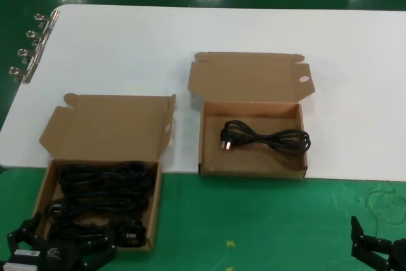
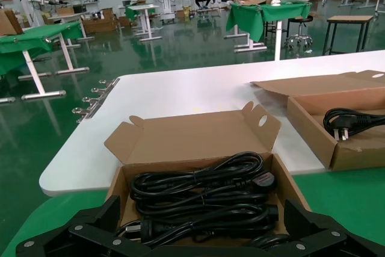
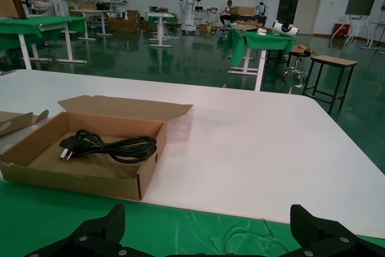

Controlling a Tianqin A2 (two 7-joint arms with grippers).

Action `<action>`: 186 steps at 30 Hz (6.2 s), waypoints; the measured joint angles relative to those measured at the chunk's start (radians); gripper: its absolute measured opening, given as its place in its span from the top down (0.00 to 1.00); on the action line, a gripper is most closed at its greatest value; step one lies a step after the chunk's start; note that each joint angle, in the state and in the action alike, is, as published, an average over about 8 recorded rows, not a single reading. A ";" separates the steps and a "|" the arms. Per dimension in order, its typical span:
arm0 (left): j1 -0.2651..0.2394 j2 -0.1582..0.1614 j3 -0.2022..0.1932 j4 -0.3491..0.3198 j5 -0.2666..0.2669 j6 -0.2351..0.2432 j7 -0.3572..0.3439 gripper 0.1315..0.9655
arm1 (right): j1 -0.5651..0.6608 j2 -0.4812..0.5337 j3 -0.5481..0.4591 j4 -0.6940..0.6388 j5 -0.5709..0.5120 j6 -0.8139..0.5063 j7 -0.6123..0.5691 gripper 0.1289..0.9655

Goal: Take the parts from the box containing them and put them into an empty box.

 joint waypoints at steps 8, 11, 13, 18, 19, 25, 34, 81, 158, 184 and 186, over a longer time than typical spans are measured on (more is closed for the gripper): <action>0.006 -0.001 -0.003 -0.004 -0.005 -0.003 -0.001 0.00 | 0.000 0.000 0.000 0.000 0.000 0.000 0.000 0.00; 0.009 -0.002 -0.004 -0.005 -0.007 -0.004 -0.002 0.00 | 0.000 0.000 0.000 0.000 0.000 0.000 0.000 0.00; 0.010 -0.002 -0.005 -0.006 -0.008 -0.005 -0.002 0.00 | 0.000 0.000 0.000 0.000 0.000 0.000 0.000 0.00; 0.014 -0.003 -0.006 -0.009 -0.011 -0.007 -0.003 0.00 | 0.000 0.000 0.000 0.000 0.000 0.000 0.000 0.00; 0.015 -0.003 -0.007 -0.009 -0.012 -0.007 -0.004 0.00 | 0.000 0.000 0.000 0.000 0.000 0.000 0.000 0.00; 0.020 -0.005 -0.009 -0.012 -0.015 -0.009 -0.005 0.00 | 0.000 0.000 0.000 0.000 0.000 0.000 0.000 0.00; 0.027 -0.006 -0.012 -0.016 -0.021 -0.013 -0.006 0.00 | 0.000 0.000 0.000 0.000 0.000 0.000 0.000 0.00; 0.040 -0.009 -0.017 -0.024 -0.030 -0.018 -0.009 0.00 | 0.000 0.000 0.000 0.000 0.000 0.000 0.000 0.00; 0.040 -0.009 -0.017 -0.024 -0.030 -0.018 -0.009 0.00 | 0.000 0.000 0.000 0.000 0.000 0.000 0.000 0.00; 0.040 -0.009 -0.017 -0.024 -0.030 -0.018 -0.009 0.00 | 0.000 0.000 0.000 0.000 0.000 0.000 0.000 0.00; 0.040 -0.009 -0.017 -0.024 -0.030 -0.018 -0.009 0.00 | 0.000 0.000 0.000 0.000 0.000 0.000 0.000 0.00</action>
